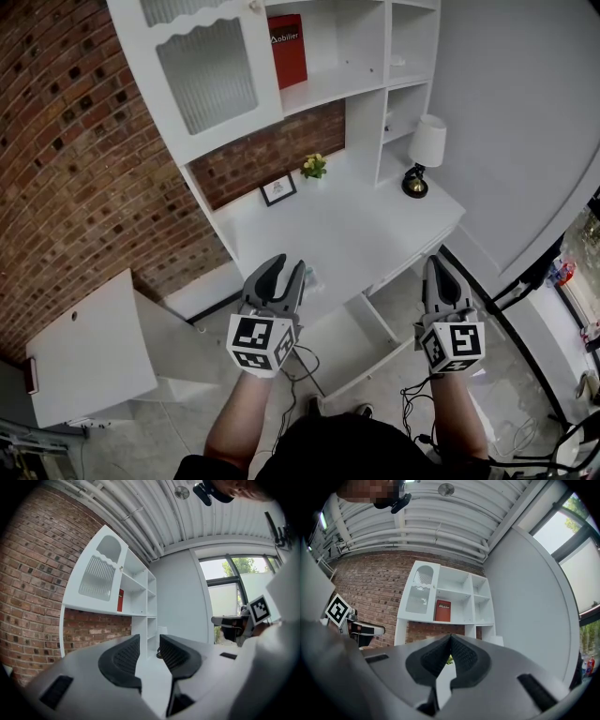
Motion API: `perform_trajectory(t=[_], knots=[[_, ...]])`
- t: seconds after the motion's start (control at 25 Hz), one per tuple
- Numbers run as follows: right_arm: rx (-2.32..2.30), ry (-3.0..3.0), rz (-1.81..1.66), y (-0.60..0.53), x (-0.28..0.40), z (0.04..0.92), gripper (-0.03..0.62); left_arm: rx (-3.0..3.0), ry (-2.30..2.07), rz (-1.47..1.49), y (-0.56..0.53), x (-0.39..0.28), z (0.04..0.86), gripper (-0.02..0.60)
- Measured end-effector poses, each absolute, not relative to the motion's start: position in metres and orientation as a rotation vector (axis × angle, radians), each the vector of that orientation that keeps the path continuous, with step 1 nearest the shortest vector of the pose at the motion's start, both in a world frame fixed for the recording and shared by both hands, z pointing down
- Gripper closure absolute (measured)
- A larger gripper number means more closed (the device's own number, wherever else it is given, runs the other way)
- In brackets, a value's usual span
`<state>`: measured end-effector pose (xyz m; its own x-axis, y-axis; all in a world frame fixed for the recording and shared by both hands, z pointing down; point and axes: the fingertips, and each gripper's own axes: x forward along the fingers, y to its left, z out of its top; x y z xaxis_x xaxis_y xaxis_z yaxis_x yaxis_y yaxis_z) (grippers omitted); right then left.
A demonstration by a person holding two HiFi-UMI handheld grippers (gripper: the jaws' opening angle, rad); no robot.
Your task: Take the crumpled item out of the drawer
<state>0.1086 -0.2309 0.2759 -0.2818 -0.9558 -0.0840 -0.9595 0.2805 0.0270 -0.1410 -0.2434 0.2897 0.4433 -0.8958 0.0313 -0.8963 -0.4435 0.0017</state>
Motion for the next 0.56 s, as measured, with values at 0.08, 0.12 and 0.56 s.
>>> perform_trajectory(t=[0.08, 0.12, 0.56], knots=[[-1.852, 2.473, 0.107, -0.233, 0.107, 0.276, 0.594, 2.649, -1.648, 0.046, -0.246, -0.143, 0.291, 0.453], [-1.854, 2.473, 0.104, -0.233, 0.107, 0.277, 0.594, 2.648, -1.648, 0.049, -0.247, -0.144, 0.292, 0.453], [-1.873, 2.466, 0.089, -0.243, 0.096, 0.283, 0.594, 2.648, -1.642, 0.054, -0.262, -0.159, 0.299, 0.453]])
